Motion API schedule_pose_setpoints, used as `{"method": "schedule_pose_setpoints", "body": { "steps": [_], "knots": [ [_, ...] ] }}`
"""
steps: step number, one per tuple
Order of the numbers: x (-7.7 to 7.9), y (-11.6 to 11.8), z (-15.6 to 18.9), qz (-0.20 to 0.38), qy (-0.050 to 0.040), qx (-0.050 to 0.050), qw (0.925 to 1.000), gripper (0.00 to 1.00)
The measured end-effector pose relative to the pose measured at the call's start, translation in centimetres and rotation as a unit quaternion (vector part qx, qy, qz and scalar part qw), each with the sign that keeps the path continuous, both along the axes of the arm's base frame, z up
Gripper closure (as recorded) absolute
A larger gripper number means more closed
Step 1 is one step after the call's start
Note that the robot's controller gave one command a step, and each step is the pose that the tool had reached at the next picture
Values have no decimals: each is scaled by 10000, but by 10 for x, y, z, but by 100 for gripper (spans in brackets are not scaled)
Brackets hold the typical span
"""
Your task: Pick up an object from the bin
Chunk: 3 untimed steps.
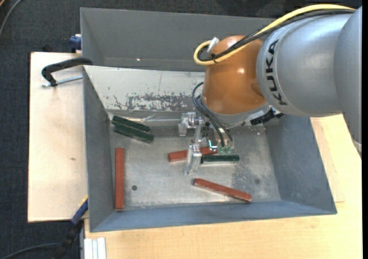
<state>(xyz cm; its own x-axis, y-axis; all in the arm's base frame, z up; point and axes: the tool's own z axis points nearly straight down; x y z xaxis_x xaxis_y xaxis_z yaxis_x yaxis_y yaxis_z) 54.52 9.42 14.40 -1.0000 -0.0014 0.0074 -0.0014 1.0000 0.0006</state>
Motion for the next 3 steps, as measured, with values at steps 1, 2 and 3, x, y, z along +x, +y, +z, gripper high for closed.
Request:
{"method": "schedule_pose_setpoints", "body": {
  "steps": [1,2,3],
  "knots": [
    [19,-33,-77,496,-10,-6,9988,0],
    [19,-32,-76,492,-34,5,9988,0],
    [20,-31,-75,487,-47,7,9988,0]
  ]
}}
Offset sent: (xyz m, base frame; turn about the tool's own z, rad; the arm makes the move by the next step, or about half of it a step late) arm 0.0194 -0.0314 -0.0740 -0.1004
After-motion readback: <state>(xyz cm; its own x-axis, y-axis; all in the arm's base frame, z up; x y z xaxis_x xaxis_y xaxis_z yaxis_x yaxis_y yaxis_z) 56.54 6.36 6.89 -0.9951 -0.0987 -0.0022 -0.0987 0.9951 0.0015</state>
